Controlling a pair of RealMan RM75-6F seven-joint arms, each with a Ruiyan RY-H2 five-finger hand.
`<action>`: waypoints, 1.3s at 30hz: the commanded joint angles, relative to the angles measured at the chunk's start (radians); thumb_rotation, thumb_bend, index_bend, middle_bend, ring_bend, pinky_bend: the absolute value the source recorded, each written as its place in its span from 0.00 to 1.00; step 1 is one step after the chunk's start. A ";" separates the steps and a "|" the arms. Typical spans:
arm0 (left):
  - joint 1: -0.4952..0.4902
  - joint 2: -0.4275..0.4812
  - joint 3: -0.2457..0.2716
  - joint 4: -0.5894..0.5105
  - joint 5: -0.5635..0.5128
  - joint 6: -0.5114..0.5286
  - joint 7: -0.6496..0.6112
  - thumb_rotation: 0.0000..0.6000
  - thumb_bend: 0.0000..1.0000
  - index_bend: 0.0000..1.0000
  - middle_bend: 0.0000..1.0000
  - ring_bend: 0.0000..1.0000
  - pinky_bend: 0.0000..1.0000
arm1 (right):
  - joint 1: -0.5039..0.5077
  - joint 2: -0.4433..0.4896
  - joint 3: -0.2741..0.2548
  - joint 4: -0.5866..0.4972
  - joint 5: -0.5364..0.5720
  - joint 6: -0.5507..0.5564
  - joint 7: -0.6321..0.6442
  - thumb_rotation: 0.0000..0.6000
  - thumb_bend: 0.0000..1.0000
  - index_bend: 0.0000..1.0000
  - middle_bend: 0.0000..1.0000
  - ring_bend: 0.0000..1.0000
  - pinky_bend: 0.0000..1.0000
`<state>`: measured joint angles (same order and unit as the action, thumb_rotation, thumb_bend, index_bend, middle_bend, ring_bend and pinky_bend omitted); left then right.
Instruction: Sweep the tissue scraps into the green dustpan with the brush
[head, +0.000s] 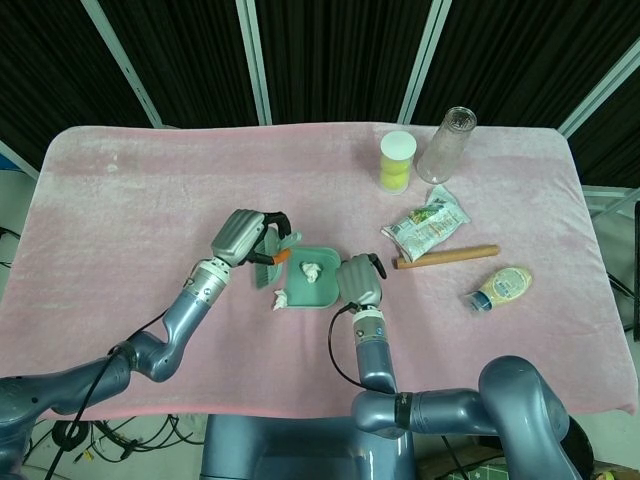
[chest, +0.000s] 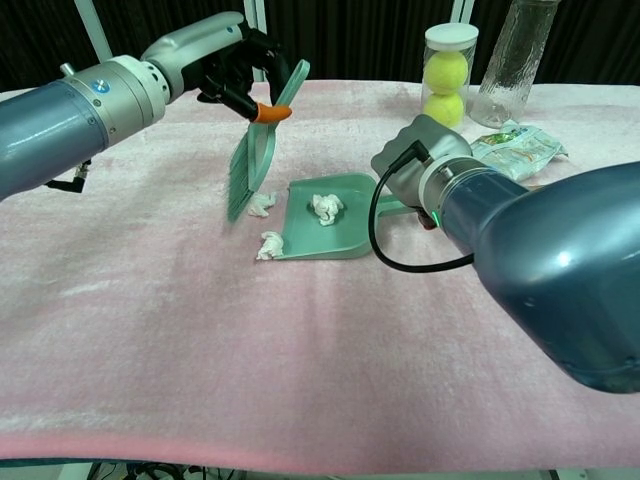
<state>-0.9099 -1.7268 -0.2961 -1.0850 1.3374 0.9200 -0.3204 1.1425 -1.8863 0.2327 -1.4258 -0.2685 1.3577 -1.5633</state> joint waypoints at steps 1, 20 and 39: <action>-0.005 -0.011 0.013 0.021 0.003 -0.010 -0.005 1.00 0.54 0.77 0.86 0.86 0.95 | -0.001 -0.001 0.000 0.001 -0.002 -0.001 0.000 1.00 0.67 0.90 0.84 0.85 0.69; -0.046 -0.174 0.032 0.155 0.012 -0.012 -0.057 1.00 0.54 0.77 0.86 0.86 0.95 | -0.015 0.009 0.002 -0.012 -0.008 0.001 -0.003 1.00 0.67 0.90 0.84 0.85 0.69; -0.114 -0.281 -0.032 0.186 0.050 0.111 -0.089 1.00 0.54 0.77 0.86 0.86 0.95 | -0.030 0.036 0.000 -0.050 -0.012 0.011 0.005 1.00 0.67 0.90 0.84 0.85 0.69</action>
<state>-1.0219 -2.0058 -0.3277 -0.9017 1.3834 1.0257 -0.4071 1.1129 -1.8511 0.2329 -1.4745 -0.2798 1.3679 -1.5584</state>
